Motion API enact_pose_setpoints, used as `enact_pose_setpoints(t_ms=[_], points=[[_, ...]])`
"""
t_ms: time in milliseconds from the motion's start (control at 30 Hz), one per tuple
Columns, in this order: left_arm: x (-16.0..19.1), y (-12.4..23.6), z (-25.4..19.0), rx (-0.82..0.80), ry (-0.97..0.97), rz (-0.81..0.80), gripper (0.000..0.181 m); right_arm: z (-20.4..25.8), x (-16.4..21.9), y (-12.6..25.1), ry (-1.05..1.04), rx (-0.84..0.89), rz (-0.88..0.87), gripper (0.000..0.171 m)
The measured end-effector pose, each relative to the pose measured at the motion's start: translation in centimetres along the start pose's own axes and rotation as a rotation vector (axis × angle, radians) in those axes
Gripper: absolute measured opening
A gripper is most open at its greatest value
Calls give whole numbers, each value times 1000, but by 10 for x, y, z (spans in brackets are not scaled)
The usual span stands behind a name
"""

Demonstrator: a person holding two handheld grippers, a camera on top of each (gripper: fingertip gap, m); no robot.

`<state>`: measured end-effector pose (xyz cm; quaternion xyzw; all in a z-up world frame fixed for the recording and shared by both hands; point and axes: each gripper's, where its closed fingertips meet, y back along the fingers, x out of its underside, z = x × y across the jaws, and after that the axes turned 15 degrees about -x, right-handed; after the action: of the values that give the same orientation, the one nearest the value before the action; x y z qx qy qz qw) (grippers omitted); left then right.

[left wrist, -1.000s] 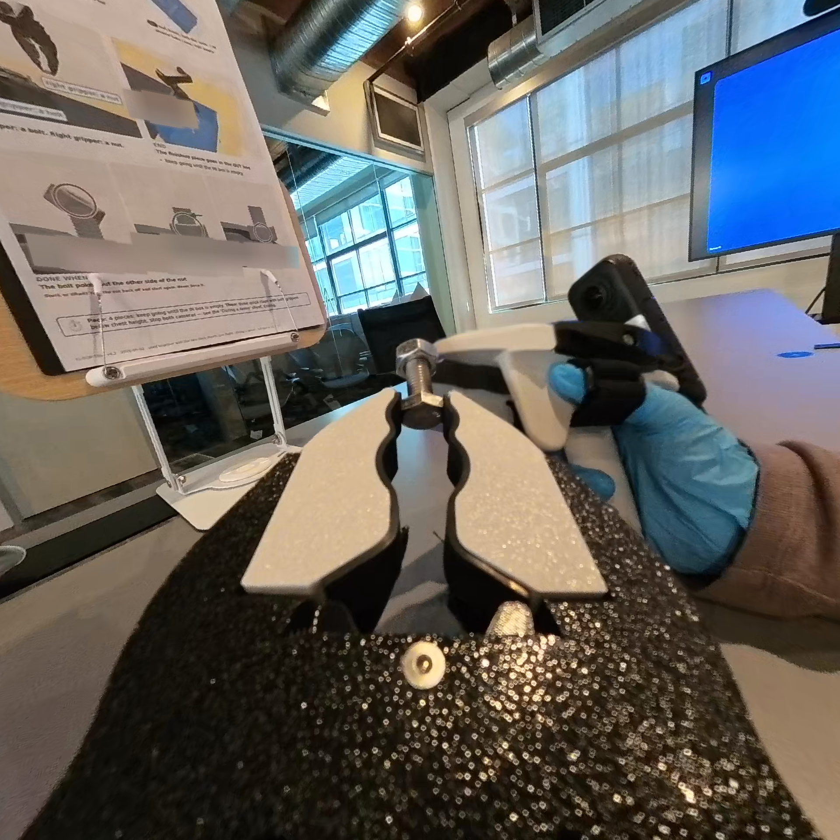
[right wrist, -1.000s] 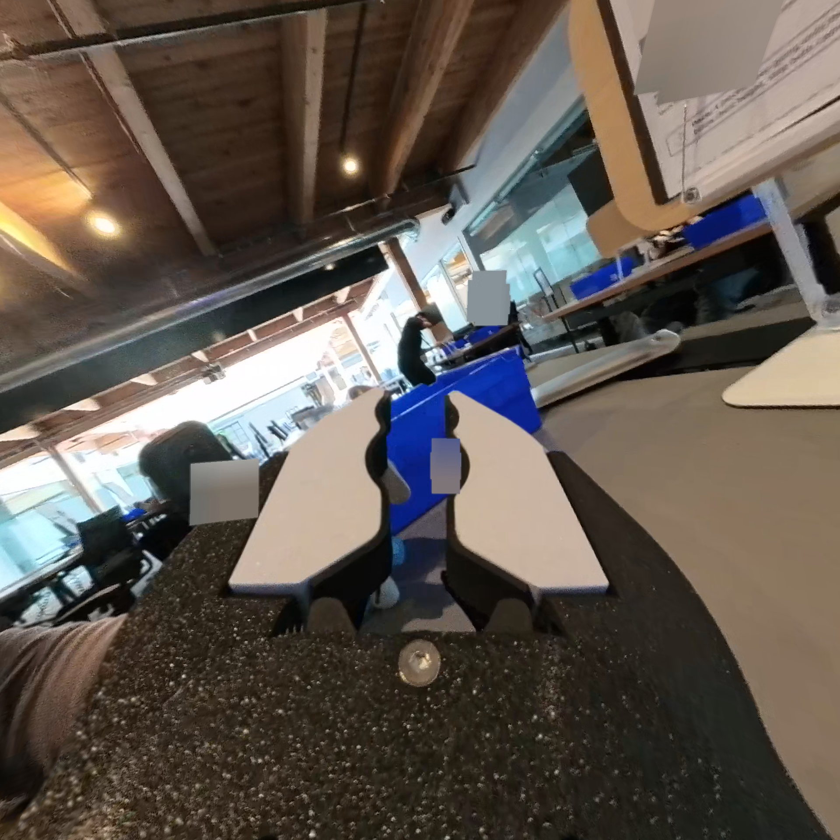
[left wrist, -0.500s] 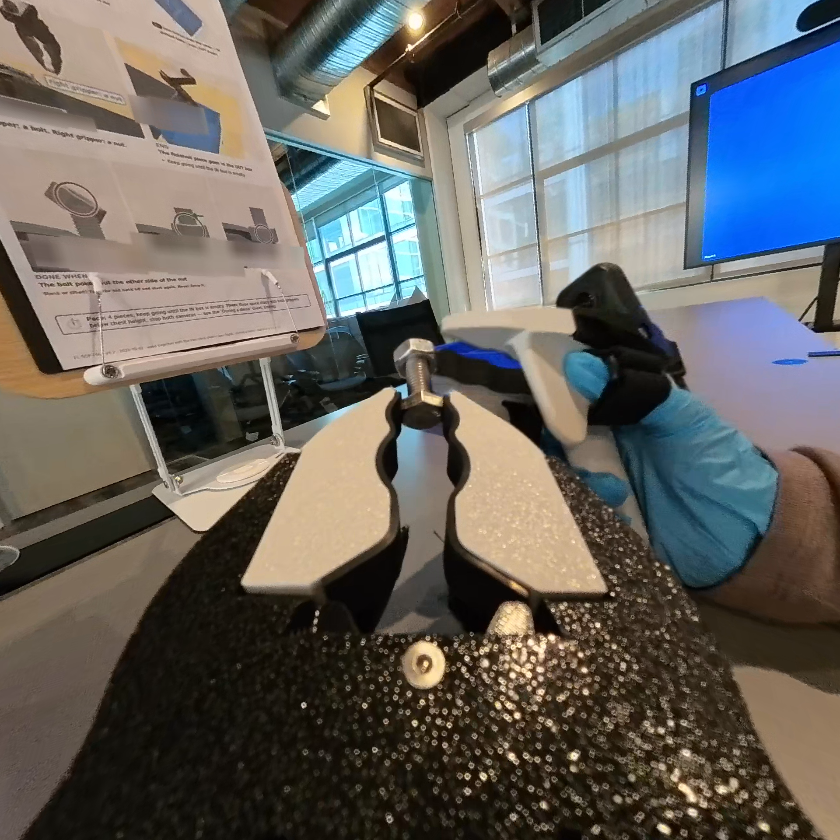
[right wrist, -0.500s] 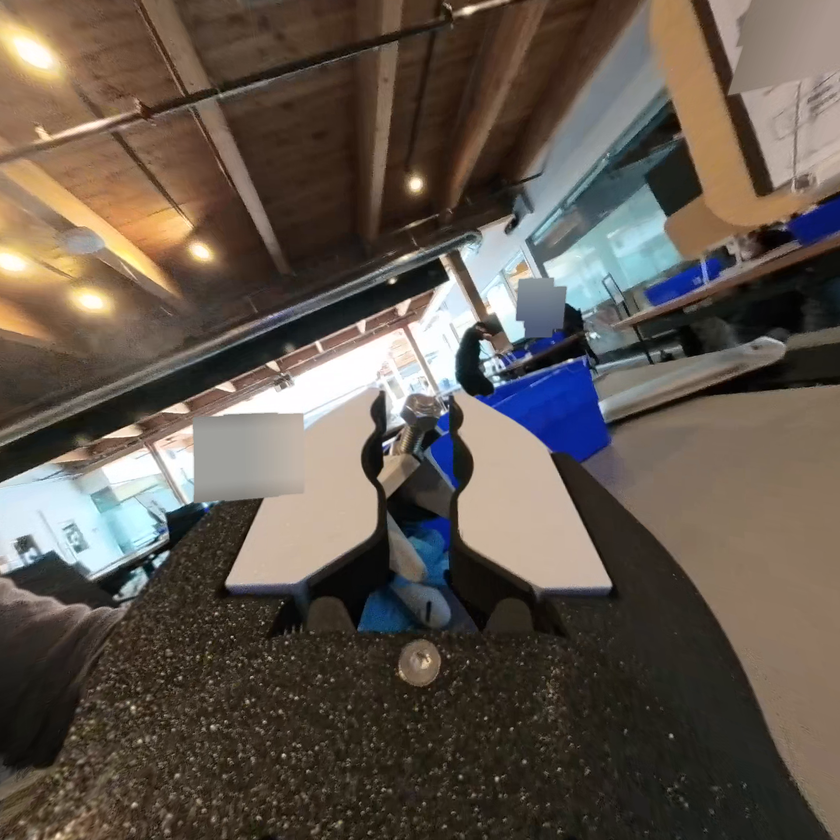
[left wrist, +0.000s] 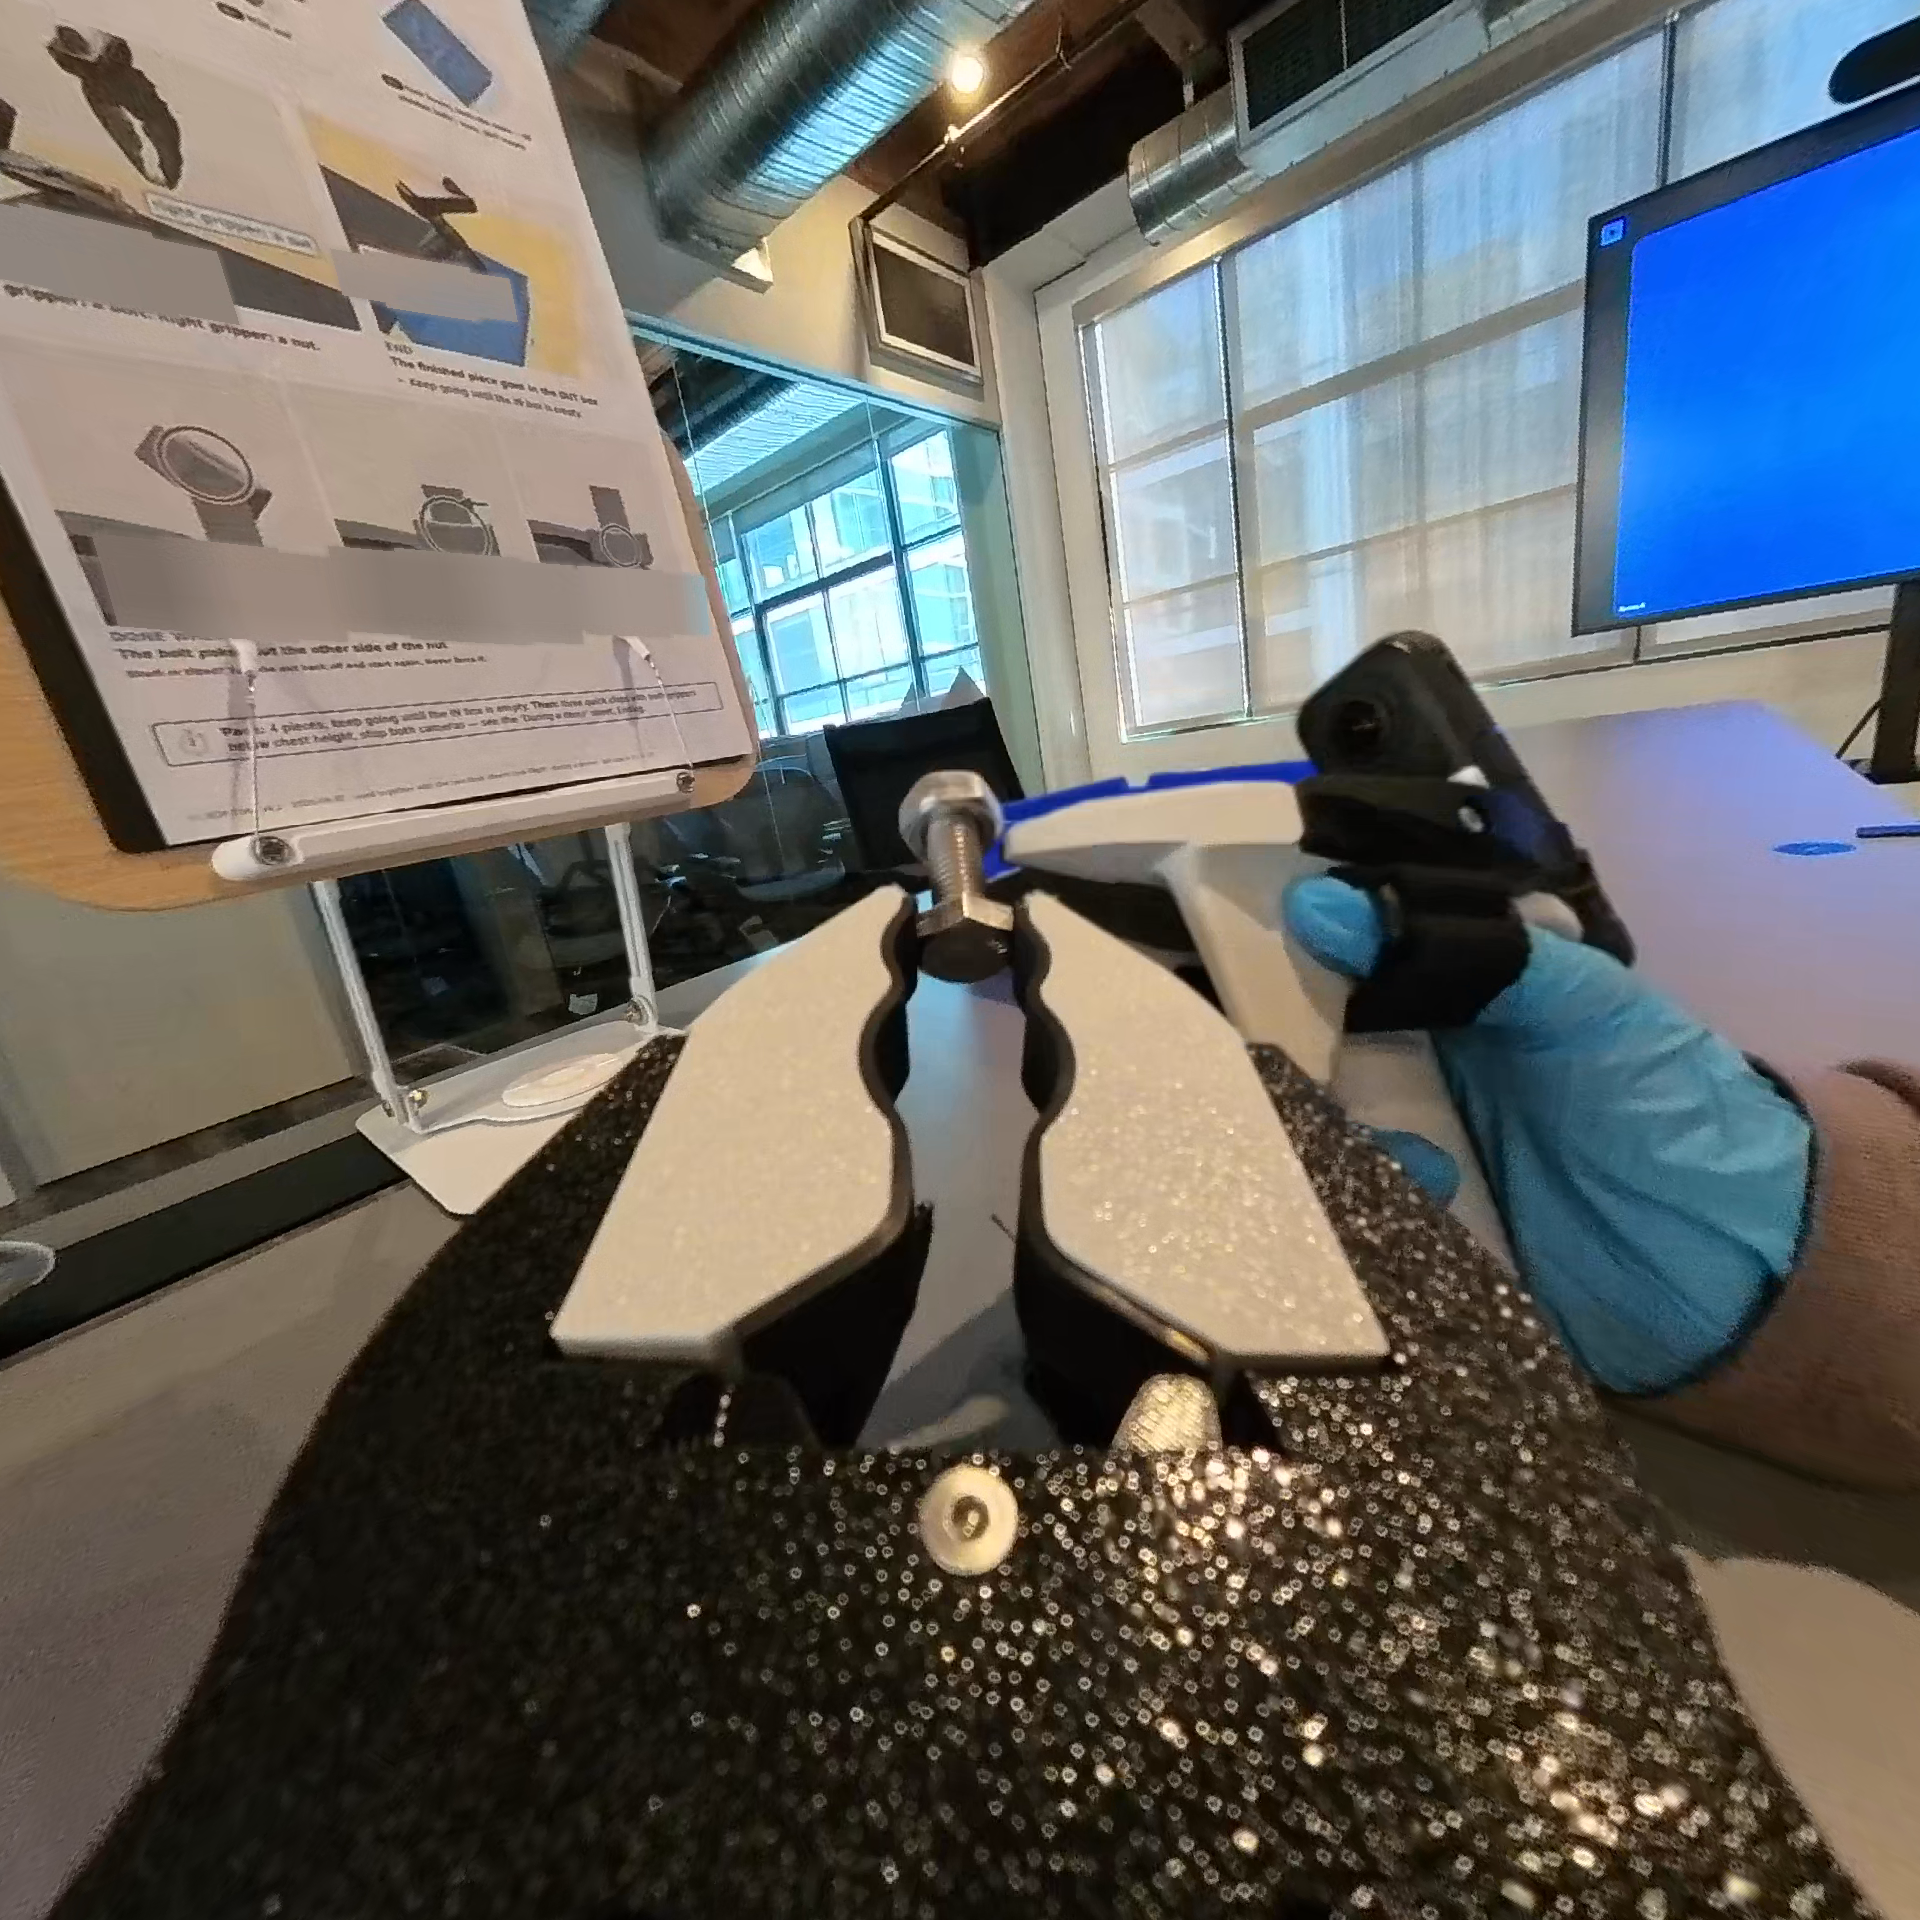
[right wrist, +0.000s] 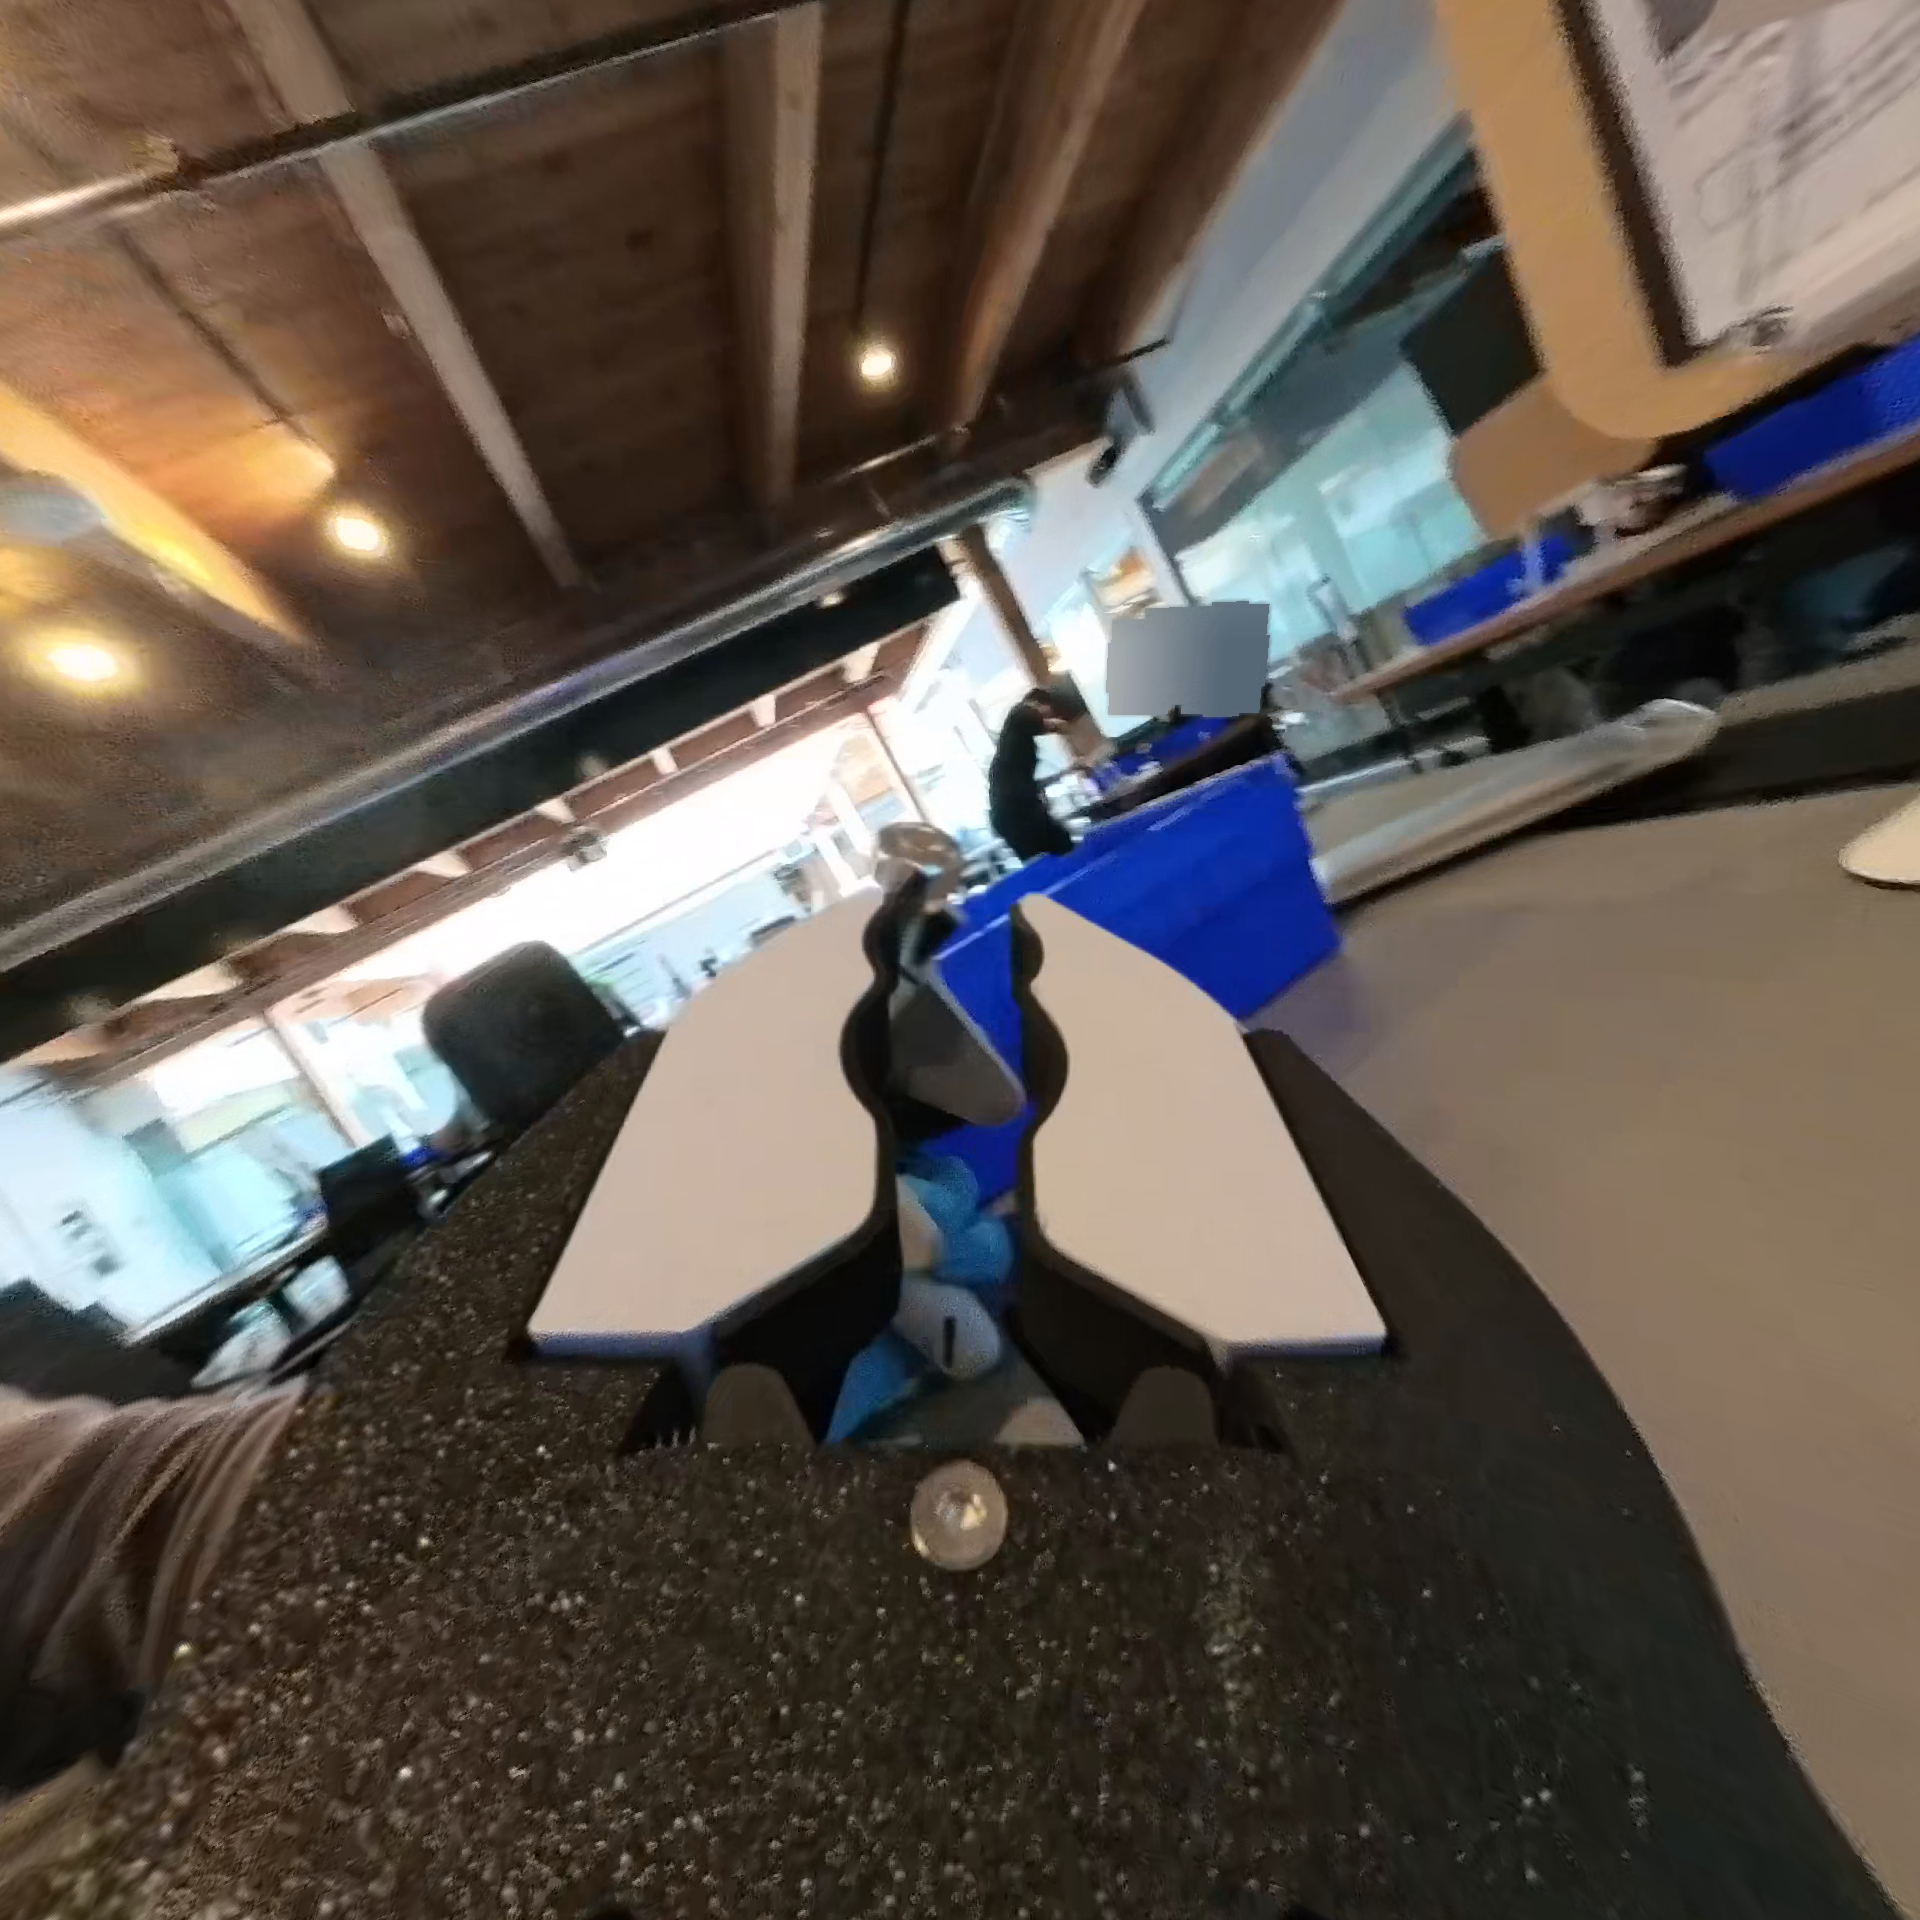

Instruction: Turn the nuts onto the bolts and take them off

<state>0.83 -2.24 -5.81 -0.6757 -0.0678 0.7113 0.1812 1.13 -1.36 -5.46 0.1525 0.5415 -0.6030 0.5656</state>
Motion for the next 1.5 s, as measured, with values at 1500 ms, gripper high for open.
enact_pose_setpoints(t_ms=[1500], points=[[1, -5, 4, -24, -3, -3, 17, 7, -24, 0, 17, -73, -105, 27]])
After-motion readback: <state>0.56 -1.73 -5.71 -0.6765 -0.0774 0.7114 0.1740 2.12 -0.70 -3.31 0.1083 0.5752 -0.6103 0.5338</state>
